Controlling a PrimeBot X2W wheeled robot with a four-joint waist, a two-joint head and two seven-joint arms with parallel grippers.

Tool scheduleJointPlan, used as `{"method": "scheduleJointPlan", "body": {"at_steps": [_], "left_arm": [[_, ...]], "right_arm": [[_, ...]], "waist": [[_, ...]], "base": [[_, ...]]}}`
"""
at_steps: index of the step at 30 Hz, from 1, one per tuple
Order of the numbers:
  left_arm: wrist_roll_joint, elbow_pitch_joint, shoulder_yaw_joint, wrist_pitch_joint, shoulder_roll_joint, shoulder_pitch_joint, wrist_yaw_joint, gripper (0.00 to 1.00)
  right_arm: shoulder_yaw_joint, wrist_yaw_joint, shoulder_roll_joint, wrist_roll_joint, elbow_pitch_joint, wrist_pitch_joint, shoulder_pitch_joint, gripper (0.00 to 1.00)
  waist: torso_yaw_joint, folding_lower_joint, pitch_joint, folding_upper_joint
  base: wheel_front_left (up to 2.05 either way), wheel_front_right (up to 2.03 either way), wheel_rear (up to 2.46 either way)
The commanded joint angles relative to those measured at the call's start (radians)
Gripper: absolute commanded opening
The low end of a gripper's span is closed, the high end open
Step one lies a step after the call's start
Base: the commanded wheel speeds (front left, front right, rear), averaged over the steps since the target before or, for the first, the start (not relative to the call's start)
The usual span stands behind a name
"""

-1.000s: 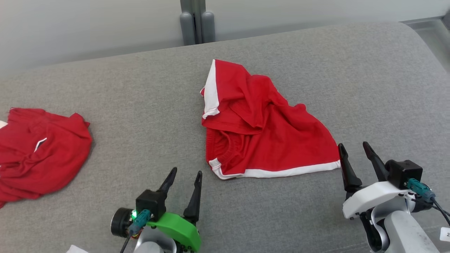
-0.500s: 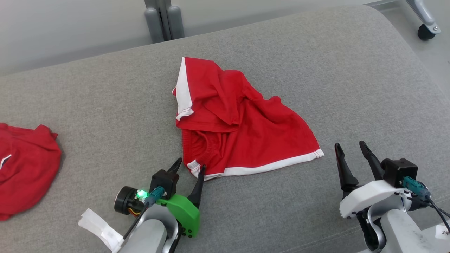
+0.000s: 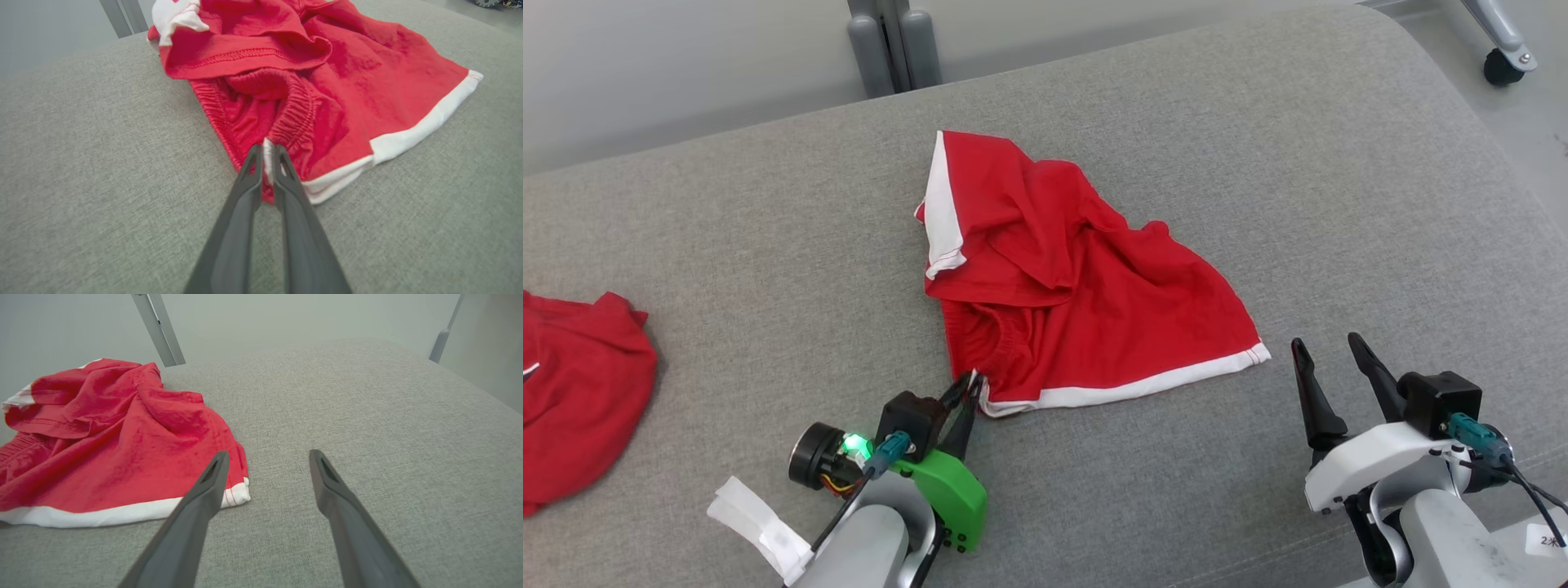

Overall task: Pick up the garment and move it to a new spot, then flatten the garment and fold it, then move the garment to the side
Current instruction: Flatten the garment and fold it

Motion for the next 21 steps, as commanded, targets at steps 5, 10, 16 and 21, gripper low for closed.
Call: {"method": "scheduleJointPlan", "body": {"at_steps": [5, 10, 16, 21], "left_arm": [[0.007, 0.003, 0.016, -0.001, 0.004, -0.009, -0.005, 0.00], [-0.004, -0.031, 0.046, -0.001, 0.001, 0.024, 0.004, 0.00], [-0.014, -0.112, 0.089, -0.001, -0.002, 0.064, 0.008, 0.00], [-0.007, -0.165, 0.108, -0.001, -0.004, 0.095, 0.007, 0.00]], "right_arm": [[0.005, 0.000, 0.000, 0.000, 0.017, -0.003, 0.003, 1.00], [0.019, 0.000, 0.004, 0.012, 0.041, -0.003, 0.012, 1.00], [0.017, 0.000, 0.011, 0.011, 0.103, -0.003, -0.004, 1.00], [0.009, 0.000, 0.013, -0.002, 0.193, 0.003, -0.048, 1.00]], "waist": [[0.013, 0.0000, -0.006, -0.0001], [0.034, 0.0000, -0.020, -0.0001], [0.064, 0.0000, -0.029, -0.0001], [0.087, 0.0000, -0.028, -0.0001]], "base": [[0.00, 0.00, 0.00], [0.00, 0.00, 0.00], [0.00, 0.00, 0.00], [0.00, 0.00, 0.00]]}}
